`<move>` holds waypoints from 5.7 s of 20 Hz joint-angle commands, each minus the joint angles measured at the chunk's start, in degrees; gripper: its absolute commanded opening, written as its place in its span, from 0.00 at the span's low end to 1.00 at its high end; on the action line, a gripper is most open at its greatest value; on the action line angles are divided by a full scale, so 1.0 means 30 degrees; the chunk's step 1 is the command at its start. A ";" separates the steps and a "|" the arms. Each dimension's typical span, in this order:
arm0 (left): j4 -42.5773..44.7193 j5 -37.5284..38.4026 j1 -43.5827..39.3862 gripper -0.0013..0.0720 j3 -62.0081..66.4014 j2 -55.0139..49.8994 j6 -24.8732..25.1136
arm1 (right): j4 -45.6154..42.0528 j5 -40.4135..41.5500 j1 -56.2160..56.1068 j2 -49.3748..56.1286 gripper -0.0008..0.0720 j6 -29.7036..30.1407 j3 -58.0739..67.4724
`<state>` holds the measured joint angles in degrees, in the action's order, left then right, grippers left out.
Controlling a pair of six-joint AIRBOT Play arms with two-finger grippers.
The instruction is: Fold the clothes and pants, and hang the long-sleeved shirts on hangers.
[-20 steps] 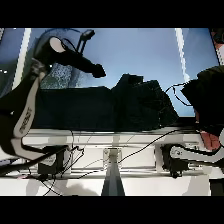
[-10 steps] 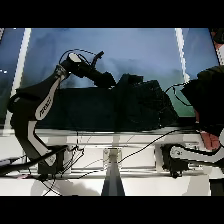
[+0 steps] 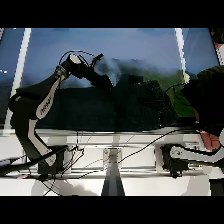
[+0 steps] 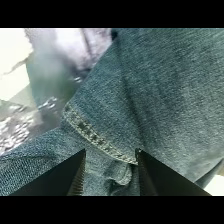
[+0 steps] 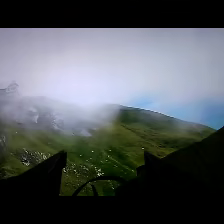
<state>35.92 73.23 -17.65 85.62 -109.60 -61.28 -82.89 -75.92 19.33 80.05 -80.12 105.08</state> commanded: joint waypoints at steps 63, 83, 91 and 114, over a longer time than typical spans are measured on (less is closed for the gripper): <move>1.7828 -0.8888 0.3198 0.06 0.6543 0.7745 -0.2696 | 0.0036 0.0707 0.0000 0.0044 0.74 0.0087 -0.1246; 1.7952 0.0488 0.7737 0.06 0.6455 0.5173 -0.3162 | 1.2925 0.3184 0.0058 0.3242 0.66 0.5530 -1.4149; 1.8054 -0.0510 0.7621 0.06 0.6462 0.4721 -0.3155 | 1.4076 0.9537 -0.2135 0.3752 0.12 0.5574 -1.3908; 1.6065 0.4539 1.2065 0.82 0.5093 0.3672 -0.7868 | 0.7599 1.3092 -0.2390 0.3752 0.04 0.5523 -0.9712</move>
<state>89.86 82.15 13.32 103.42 -98.50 -79.18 -57.95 -36.69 12.21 91.29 -63.46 75.88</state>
